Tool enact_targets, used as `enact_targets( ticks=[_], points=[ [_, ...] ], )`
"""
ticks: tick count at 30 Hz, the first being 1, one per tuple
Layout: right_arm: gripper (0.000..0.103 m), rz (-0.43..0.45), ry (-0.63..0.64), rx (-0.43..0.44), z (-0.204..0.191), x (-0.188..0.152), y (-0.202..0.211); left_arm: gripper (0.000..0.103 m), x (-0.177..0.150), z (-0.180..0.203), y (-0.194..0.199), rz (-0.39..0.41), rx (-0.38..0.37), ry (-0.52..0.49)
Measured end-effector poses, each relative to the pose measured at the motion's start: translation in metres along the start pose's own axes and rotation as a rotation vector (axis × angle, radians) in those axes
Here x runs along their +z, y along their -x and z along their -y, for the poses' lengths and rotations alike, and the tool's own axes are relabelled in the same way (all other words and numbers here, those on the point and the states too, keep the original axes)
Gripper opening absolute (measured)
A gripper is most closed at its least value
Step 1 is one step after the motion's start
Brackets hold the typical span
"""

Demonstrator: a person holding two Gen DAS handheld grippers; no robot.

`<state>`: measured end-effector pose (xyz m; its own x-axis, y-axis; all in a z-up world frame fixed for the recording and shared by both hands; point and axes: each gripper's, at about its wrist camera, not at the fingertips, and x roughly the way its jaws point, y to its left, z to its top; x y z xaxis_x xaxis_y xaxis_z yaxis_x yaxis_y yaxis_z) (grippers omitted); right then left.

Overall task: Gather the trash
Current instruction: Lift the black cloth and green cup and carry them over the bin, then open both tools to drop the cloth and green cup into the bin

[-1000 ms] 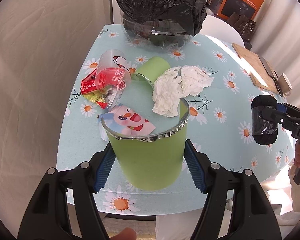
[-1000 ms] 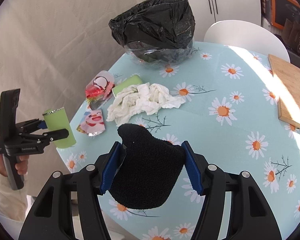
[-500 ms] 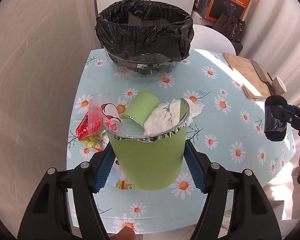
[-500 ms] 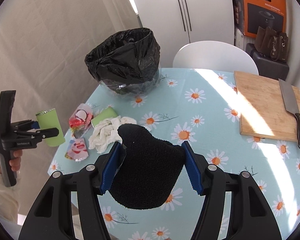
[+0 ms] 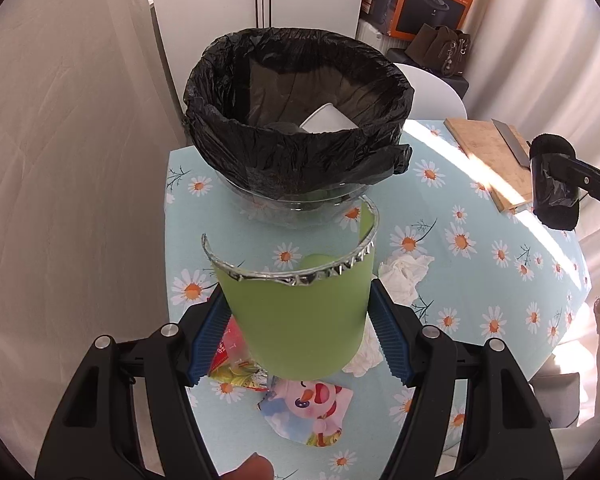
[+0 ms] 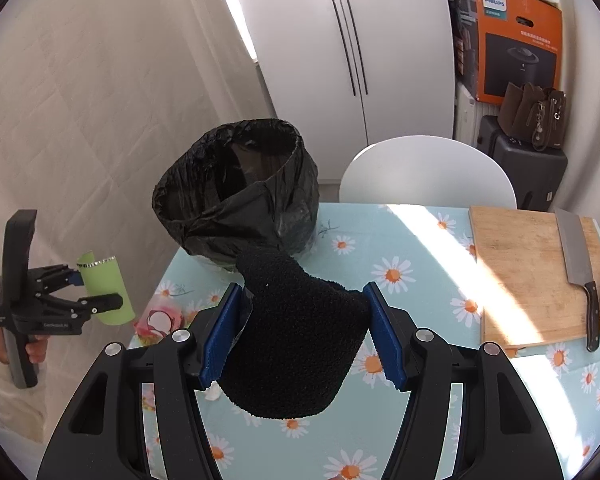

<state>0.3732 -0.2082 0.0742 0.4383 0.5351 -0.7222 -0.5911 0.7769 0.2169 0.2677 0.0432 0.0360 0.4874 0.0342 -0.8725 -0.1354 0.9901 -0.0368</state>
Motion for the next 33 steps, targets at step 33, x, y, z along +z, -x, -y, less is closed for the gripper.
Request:
enact_targets(
  ticks=[33],
  points=[
    [0.058, -0.019, 0.114, 0.056, -0.074, 0.153, -0.171, 0.068, 0.168, -0.041, -0.082, 0.037, -0.188, -0.274]
  ],
)
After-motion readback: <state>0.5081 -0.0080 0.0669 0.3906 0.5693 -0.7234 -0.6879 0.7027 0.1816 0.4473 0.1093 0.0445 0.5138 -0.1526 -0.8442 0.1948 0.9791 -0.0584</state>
